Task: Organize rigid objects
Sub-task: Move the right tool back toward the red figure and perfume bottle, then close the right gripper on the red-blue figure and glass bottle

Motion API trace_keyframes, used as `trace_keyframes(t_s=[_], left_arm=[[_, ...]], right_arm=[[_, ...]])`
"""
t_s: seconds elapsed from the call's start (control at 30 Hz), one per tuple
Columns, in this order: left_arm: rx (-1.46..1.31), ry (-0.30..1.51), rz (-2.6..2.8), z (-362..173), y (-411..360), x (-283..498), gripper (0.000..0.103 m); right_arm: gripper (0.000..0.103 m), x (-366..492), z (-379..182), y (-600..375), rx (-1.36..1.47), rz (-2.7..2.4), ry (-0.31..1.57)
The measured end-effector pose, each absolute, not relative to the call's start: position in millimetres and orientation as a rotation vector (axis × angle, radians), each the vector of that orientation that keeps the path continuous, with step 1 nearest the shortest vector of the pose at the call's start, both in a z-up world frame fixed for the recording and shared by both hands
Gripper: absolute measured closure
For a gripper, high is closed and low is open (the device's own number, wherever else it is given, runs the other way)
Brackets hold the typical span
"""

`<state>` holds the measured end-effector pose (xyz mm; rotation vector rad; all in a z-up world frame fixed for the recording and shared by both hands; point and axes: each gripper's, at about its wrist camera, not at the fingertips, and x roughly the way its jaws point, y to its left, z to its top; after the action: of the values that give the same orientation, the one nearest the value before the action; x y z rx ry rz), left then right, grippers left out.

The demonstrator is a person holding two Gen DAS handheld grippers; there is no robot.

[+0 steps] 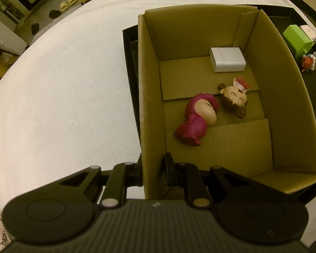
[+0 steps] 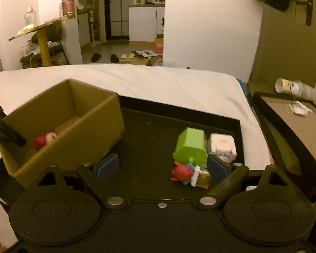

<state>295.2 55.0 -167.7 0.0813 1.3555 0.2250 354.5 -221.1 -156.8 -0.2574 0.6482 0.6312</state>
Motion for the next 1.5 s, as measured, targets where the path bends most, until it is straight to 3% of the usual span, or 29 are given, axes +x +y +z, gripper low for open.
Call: trace_keyframes(t_s=[0.47, 1.3, 1.43, 1.5], left_arm=[[0.089, 1.356, 0.223, -169.7, 53.9, 295.6, 0.087], [0.101, 1.363, 0.229, -174.3, 51.7, 297.0, 0.086], [0.102, 1.363, 0.231, -174.7, 51.3, 296.9, 0.086], [0.104, 1.363, 0.231, -174.8, 50.9, 297.1, 0.086]], right_arm=[[0.013, 392.8, -202.3, -236.6, -0.102, 0.492, 0.797], [0.013, 407.8, -225.5, -206.4, -0.227, 0.471, 0.823], [0.021, 413.2, -222.9, -206.5, -0.234, 0.483, 0.840], [0.035, 414.3, -220.4, -206.3, -0.240, 0.494, 0.843]])
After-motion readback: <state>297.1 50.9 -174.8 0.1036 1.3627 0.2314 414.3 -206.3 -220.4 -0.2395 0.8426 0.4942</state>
